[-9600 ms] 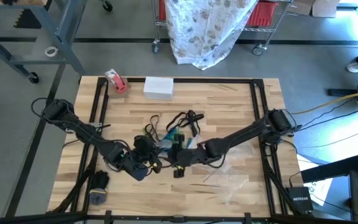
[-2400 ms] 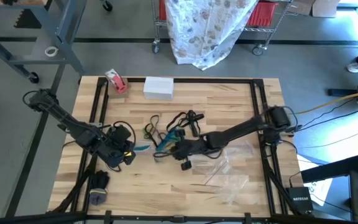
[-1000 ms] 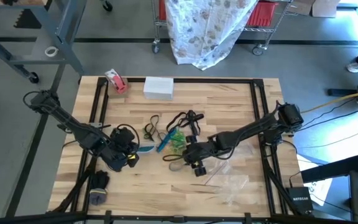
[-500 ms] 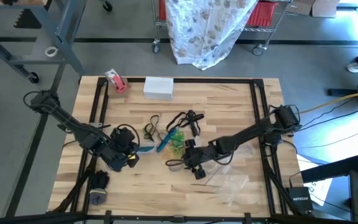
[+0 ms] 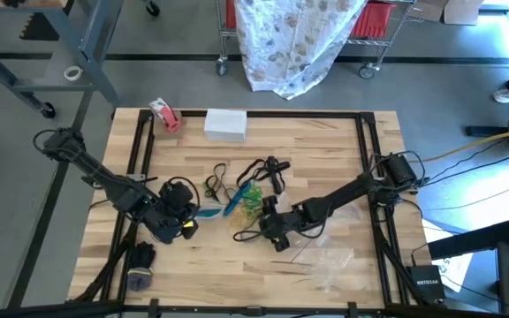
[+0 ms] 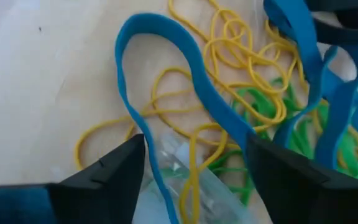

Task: Sort rubber bands
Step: Put the blue rubber band into the transparent zip bag

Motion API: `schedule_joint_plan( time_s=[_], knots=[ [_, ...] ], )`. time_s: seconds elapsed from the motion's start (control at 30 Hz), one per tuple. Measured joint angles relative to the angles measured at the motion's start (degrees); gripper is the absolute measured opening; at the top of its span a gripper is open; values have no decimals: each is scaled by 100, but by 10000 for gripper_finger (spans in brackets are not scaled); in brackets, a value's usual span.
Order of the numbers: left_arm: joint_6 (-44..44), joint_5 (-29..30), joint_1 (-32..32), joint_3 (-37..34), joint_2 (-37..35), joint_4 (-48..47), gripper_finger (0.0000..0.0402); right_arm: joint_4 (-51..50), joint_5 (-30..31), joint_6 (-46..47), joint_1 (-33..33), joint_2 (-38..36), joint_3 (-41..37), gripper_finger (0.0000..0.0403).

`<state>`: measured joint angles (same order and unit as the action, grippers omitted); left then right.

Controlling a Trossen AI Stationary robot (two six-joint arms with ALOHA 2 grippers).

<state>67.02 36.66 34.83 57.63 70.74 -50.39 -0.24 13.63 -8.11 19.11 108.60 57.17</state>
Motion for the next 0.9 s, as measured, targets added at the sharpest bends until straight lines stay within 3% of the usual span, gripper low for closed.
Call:
schedule_joint_plan(
  time_s=[0.23, 0.43, 0.9],
  knots=[
    [-48, -2, 0, 0, 0, 2, 0, 17, 4, -325, -83, -11, 261, 252],
    [-49, 0, 0, 0, -1, 5, 0, -325, -611, -436, -242, 98, 271, 248],
    [-131, 5, 0, 0, -2, 6, 0, -485, -995, -394, -303, 107, 374, 248]
  ],
)
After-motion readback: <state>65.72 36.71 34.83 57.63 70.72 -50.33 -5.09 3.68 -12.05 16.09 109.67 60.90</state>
